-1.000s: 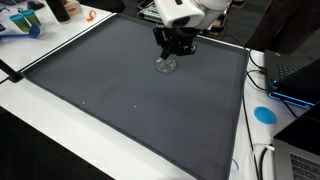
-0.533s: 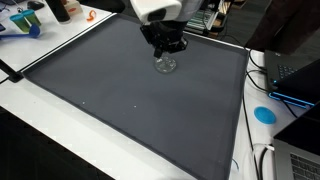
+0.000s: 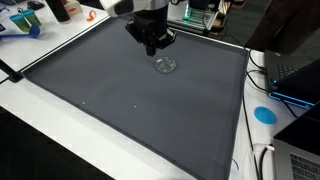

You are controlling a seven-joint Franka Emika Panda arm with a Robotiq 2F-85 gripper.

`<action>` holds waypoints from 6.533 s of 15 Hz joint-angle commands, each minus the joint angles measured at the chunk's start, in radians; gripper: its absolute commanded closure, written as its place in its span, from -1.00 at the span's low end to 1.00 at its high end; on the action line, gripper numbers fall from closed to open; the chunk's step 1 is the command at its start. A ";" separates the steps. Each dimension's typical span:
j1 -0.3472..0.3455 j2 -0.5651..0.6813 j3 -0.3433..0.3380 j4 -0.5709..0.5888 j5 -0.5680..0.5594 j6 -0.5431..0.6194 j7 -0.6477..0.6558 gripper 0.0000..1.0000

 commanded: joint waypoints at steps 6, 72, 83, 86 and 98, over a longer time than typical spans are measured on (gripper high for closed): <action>-0.136 -0.017 0.011 -0.006 0.203 -0.018 -0.209 0.93; -0.304 -0.382 -0.023 -0.768 0.797 0.555 -1.061 0.93; -0.227 -0.441 -0.023 -0.770 0.660 0.533 -0.826 0.93; -0.205 -0.453 -0.019 -0.758 0.570 0.523 -0.707 0.93; -0.129 -0.525 0.008 -0.703 0.305 0.447 -0.349 0.93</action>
